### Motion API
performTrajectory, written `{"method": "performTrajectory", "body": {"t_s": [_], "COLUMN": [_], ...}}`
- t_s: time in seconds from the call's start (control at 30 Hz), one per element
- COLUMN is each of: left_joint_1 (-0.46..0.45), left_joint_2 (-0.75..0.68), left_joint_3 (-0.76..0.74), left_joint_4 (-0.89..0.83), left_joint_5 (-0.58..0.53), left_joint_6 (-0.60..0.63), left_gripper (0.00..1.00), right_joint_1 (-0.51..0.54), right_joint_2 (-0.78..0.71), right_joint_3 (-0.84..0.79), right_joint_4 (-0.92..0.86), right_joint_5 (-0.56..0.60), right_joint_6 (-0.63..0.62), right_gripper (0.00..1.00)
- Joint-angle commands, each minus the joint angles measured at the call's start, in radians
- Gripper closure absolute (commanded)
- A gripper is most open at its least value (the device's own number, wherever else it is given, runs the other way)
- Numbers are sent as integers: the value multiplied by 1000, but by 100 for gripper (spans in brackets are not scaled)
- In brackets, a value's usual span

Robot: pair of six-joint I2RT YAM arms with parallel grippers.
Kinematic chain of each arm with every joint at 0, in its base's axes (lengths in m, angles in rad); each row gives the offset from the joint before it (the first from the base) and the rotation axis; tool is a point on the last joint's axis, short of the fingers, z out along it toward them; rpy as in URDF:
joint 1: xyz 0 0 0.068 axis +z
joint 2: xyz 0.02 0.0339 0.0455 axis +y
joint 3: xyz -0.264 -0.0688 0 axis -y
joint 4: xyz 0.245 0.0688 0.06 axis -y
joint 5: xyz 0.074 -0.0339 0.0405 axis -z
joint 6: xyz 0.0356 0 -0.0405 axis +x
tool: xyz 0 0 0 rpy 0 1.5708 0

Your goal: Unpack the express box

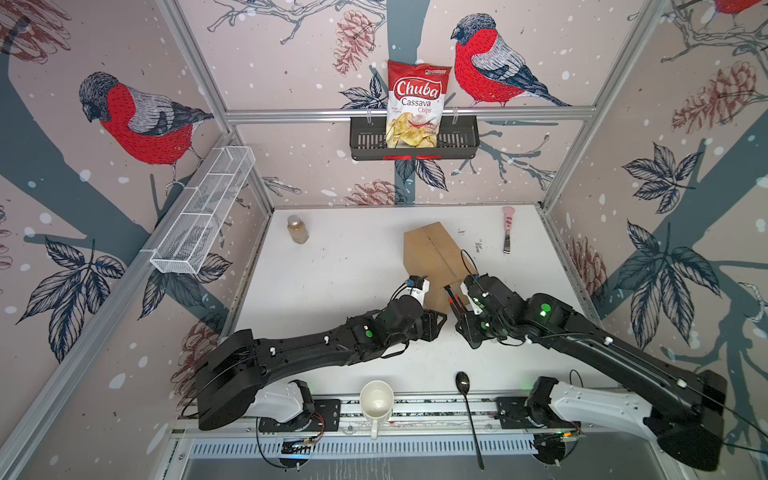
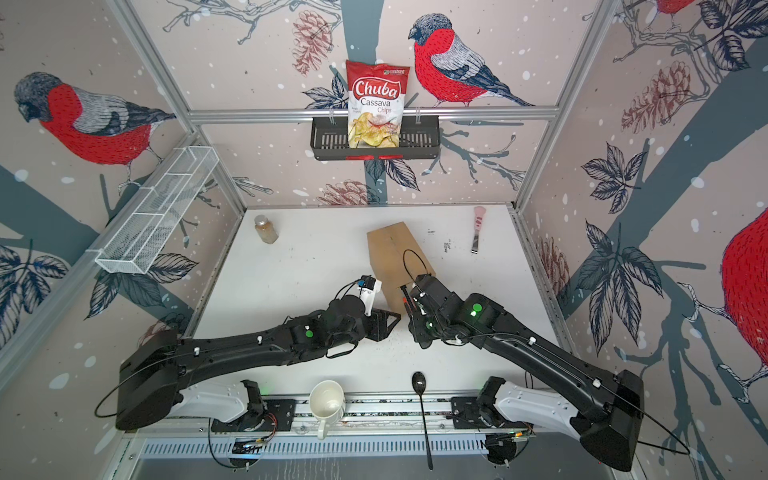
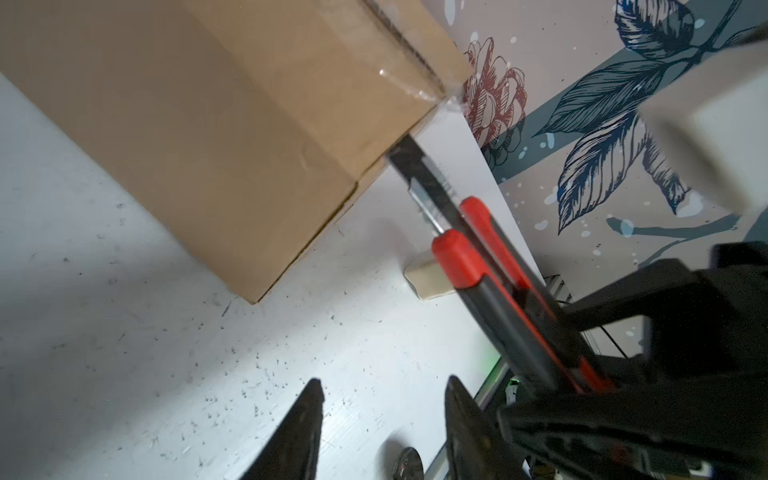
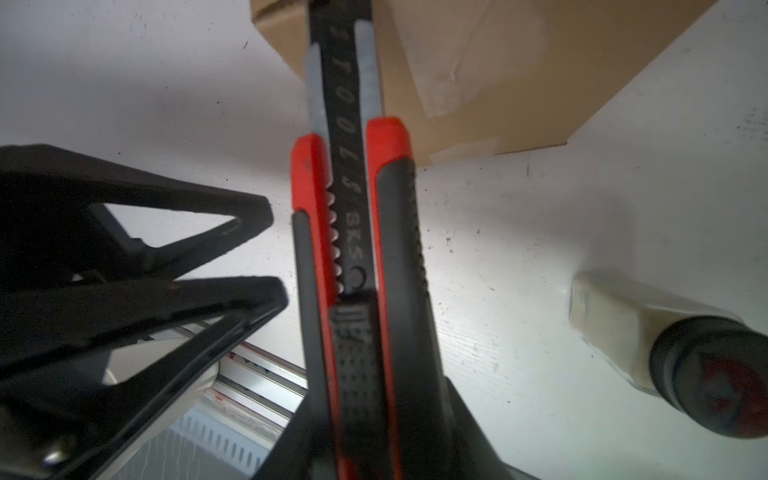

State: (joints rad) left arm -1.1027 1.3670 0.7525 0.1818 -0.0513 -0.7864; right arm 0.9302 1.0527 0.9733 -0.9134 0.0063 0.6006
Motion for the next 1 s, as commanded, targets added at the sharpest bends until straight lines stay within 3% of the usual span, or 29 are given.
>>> {"method": "performTrajectory", "body": {"t_s": [0.0,0.2,0.6,0.97], "left_joint_1": [-3,-3,31,70], "left_joint_2": [44,146,230,227], "left_joint_3": [-3,22,53,44], "left_joint_4": [153,298,294,291], "left_joint_5": [19,-31,-189,-227], "left_joint_6": [-11,-16,-58,-56], "left_gripper": [54,57,59,59], "right_joint_1": [2,6,24,35], "right_joint_2": [5,2,-45,-93], "right_joint_3": [13,7,-21,-31], "right_joint_4": [30,17,-34,-110], "right_joint_5": [1,-8,-7,-14], "right_joint_6": [-12,-2,33,59], "right_gripper": [100,100,100,100]}}
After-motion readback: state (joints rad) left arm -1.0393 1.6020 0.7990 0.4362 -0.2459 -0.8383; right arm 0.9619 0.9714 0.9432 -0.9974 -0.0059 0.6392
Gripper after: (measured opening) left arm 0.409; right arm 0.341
